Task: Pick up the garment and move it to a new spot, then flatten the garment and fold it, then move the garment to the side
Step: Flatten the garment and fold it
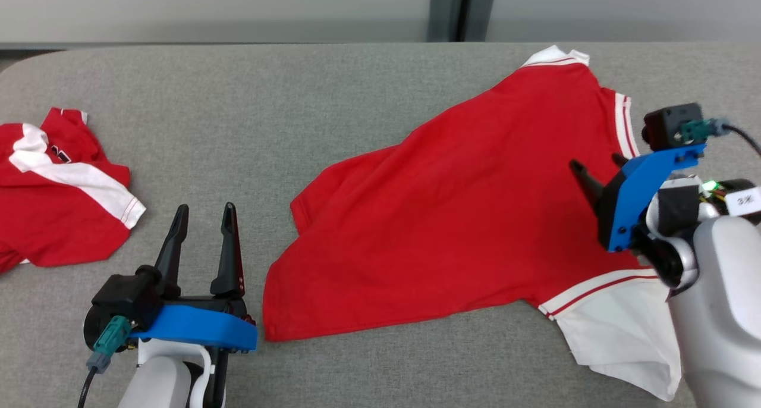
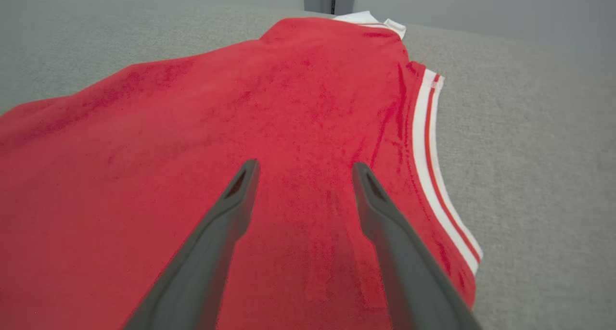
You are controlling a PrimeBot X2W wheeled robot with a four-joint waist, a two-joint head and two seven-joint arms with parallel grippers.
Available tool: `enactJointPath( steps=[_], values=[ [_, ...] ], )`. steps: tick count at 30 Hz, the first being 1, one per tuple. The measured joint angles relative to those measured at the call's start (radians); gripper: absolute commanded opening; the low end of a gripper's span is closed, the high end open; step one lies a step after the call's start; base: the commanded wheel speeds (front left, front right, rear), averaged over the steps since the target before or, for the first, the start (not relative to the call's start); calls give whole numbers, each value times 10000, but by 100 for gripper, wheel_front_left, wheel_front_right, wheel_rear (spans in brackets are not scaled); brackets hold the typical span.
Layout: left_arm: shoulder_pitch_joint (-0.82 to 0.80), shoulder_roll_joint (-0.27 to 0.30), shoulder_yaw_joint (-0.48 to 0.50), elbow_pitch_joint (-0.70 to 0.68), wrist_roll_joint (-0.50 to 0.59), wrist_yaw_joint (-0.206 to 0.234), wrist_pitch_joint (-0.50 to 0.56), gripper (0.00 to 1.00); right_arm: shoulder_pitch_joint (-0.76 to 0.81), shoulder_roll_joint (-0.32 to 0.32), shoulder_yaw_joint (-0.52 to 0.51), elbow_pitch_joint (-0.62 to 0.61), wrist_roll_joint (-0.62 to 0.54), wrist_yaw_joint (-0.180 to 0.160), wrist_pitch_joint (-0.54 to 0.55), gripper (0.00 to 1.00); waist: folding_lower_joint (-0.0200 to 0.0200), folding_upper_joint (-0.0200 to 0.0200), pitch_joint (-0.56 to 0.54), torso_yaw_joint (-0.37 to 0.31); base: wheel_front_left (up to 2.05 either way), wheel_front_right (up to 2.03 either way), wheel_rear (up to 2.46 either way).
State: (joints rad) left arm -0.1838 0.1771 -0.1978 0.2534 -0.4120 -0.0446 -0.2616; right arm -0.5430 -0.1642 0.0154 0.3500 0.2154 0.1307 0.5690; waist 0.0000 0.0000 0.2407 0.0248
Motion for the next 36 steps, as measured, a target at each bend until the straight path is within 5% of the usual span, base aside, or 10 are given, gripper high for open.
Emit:
enactJointPath(
  steps=[12, 20, 21, 22, 36],
  values=[
    [-651, -337, -61, -56, 353, -299, -2, 100, -1906, -884, -2186, 2769, -1131, -2, -86, 100, 1, 0, 1096, 946, 0, 0, 0],
    [-860, -472, 2, -73, 531, -439, -2, 100, -2346, -903, -3074, 3841, -1588, -4, -169, 100, 1, 0, 1486, 1169, 0, 0, 0],
    [-860, -487, 2, -69, 539, -441, -2, 100, -2391, -857, -3043, 3937, -1452, -15, -142, 59, 0, 0, 1504, 1179, 0, 0, 0],
    [-860, -489, 13, -65, 548, -445, -2, 100, -2416, -869, -2872, 3952, -1344, -21, -121, 0, 0, 0, 1522, 1188, 0, 0, 0],
    [-1057, -782, 136, -105, 708, -591, -2, 100, -3815, -993, -2119, 3432, -1200, 0, -3820, 0, 0, 0, 1812, 1676, 0, 0, 0]
  ],
)
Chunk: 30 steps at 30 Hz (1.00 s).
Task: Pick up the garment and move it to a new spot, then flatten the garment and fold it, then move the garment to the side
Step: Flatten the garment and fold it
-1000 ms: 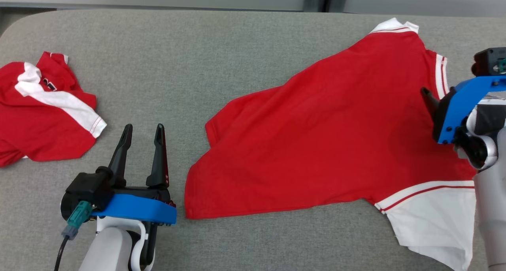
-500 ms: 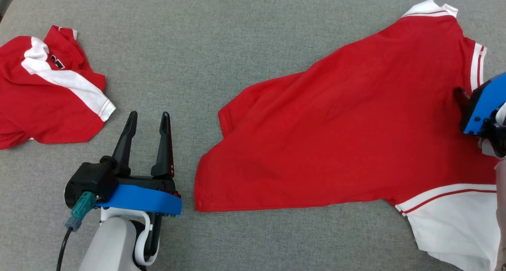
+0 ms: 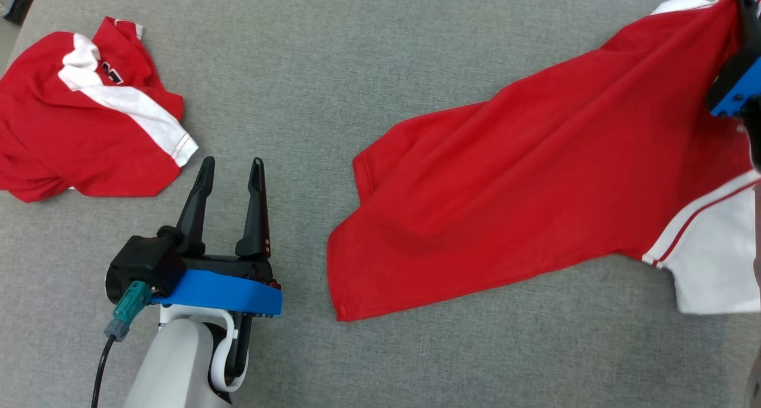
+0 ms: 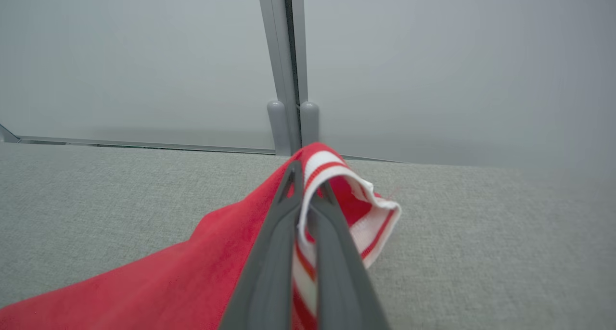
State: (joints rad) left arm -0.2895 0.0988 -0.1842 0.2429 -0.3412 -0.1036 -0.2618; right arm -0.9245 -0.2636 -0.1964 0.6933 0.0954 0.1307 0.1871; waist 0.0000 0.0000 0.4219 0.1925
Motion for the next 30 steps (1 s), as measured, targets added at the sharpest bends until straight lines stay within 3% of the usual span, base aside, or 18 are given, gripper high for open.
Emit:
enactJointPath(
  steps=[1, 3, 9, 14, 21, 30],
  values=[
    [-1, -35, -8, 17, 4, -6, 0, 100, -124, 8, -23, 59, -12, 0, -226, 8, 0, 0, -1, 51, 0, 0, 0],
    [-1, -79, 4, 36, 29, -29, 0, 100, -289, 36, -15, 291, -67, 0, -472, 100, 0, 0, -20, 128, 0, 0, 0],
    [18, -138, 136, 150, 86, -56, 0, 100, -185, 36, -10, 949, -65, 0, -656, 100, 0, 0, -286, 172, 0, 0, 0],
    [290, -165, 384, 286, 155, -58, 0, 100, 583, 88, 0, 702, 600, -2, -1154, 100, 0, 0, -686, -23, 0, 0, 0],
    [756, -94, 688, 516, 169, -59, 0, 100, 2806, 328, 988, -1503, 1910, 0, -2155, 100, 0, 0, -1387, -604, 0, 0, 0],
    [1702, 92, 1124, 437, 347, -21, 0, 100, 5845, 813, 1321, -4056, 1557, 0, -2920, 100, -2, 0, -2514, -1527, 0, 0, 0]
  ],
)
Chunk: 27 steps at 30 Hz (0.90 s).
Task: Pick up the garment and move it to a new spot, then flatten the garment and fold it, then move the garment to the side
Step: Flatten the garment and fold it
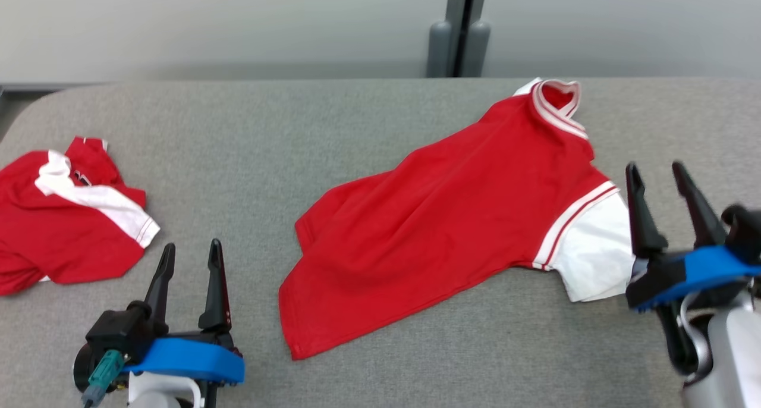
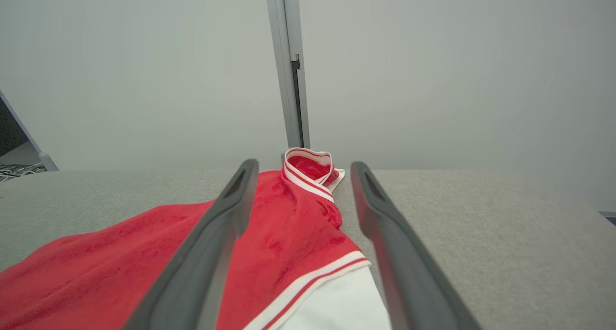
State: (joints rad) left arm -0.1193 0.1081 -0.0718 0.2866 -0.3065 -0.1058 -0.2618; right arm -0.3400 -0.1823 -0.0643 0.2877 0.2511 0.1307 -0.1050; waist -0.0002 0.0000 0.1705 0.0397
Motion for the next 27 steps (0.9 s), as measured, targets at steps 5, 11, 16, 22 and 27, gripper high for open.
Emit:
enactJointPath(
  steps=[5, 11, 16, 22, 27],
  values=[
    [502, 40, 159, -8, 75, 58, 0, 100, 1485, 500, -178, -890, -334, -2, -33, 100, 0, 0, -606, -338, 0, 0, 0],
    [807, 61, 169, 54, 167, 73, 0, 100, 2689, 947, -343, -1737, -671, -2, 159, 100, -1, 0, -1016, -508, 0, 0, 0],
    [979, 35, 111, 144, 190, 69, 0, 100, 3347, 1172, -439, -2102, -706, -2, 307, 100, 0, 0, -1270, -464, 0, 0, 0],
    [1223, -10, 84, 307, 176, 69, 0, 100, 3708, 1273, -502, -2359, -650, -2, 554, 100, -1, 0, -1508, -456, 0, 0, 0],
    [1223, -46, 12, 378, 163, 69, 0, 100, 3712, 1300, -525, -2543, -639, -2, 658, 100, 1, 0, -1503, -444, 0, 0, 0]
  ],
)
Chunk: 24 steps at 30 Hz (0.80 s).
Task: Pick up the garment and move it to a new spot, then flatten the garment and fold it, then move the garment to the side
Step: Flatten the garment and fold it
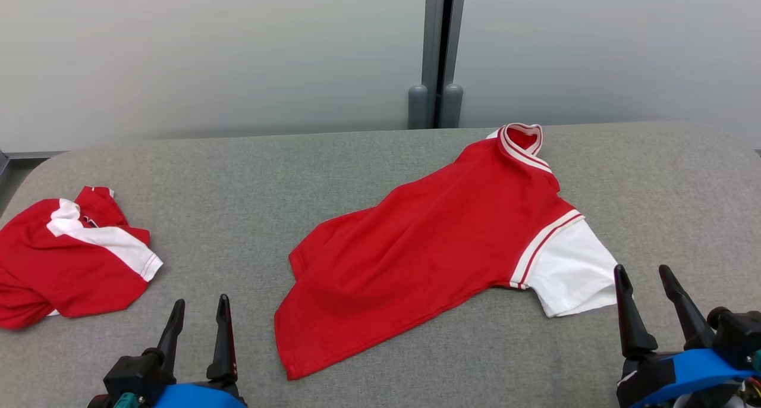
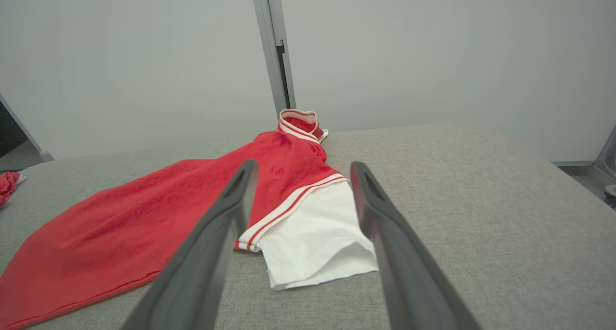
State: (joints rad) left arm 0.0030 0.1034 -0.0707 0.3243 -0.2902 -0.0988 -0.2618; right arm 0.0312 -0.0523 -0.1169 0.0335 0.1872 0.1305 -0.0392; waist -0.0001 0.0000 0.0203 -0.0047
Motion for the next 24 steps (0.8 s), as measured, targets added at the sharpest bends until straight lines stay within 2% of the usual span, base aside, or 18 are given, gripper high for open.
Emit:
enactJointPath(
  steps=[10, 16, 24],
  values=[
    [-18, 58, -44, 44, -50, 2, 2, 100, 11, 8, -8, 67, 267, 0, 13, 100, 1, 0, 51, 23, 0, 0, 0],
    [-16, 84, -483, 107, 63, -44, 245, 100, -3, 10, 54, 173, 290, 0, 13, 100, 0, 0, 131, -22, 0, 0, 0],
    [226, -65, -1496, 502, -422, -222, 1599, 100, -103, 13, 140, 472, 343, 0, 42, 100, 1, 0, 329, -67, 0, 0, 0]
  ],
)
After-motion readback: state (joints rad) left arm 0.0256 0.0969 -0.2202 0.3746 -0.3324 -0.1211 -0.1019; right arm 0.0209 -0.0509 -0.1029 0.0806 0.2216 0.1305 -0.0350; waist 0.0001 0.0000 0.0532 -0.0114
